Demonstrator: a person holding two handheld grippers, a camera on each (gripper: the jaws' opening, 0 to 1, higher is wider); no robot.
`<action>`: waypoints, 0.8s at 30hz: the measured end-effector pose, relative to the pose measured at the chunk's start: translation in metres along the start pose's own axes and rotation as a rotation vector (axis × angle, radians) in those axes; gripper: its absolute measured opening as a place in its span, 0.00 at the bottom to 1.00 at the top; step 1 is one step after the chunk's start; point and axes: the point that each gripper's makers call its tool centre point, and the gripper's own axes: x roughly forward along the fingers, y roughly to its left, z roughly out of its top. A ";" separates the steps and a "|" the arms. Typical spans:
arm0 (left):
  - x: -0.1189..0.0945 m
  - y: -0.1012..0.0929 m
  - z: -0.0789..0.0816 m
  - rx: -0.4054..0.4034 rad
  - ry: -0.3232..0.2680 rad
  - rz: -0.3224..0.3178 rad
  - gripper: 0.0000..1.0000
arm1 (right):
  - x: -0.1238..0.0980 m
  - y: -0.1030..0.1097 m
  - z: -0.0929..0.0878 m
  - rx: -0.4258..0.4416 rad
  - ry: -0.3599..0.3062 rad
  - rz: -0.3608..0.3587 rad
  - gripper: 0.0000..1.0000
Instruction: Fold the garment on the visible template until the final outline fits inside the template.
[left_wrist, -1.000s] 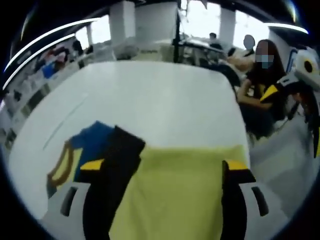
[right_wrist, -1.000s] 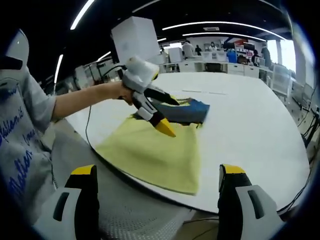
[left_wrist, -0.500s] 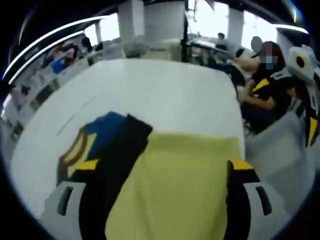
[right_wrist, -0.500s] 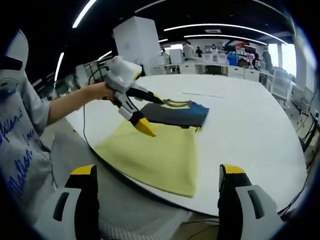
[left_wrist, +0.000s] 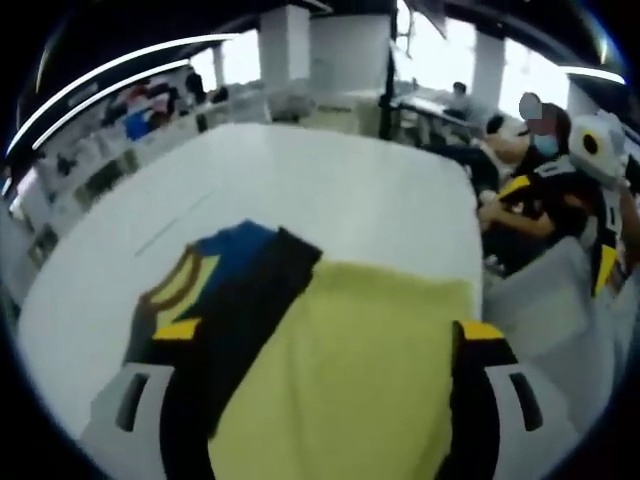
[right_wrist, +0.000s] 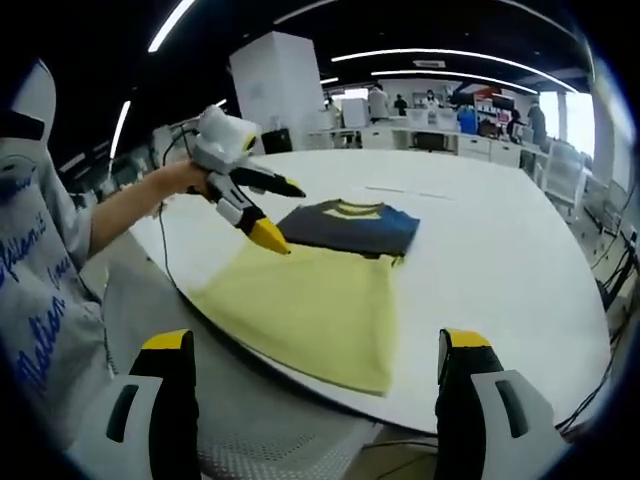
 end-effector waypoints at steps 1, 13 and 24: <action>-0.002 0.000 0.001 -0.001 -0.003 0.004 0.97 | 0.000 0.000 0.001 -0.001 -0.002 -0.003 1.00; -0.022 0.009 0.009 -0.011 -0.061 0.057 0.97 | -0.004 0.003 0.005 -0.021 -0.004 -0.010 1.00; -0.045 0.009 0.005 -0.022 -0.084 0.083 1.00 | -0.003 0.007 0.009 -0.037 -0.004 -0.012 1.00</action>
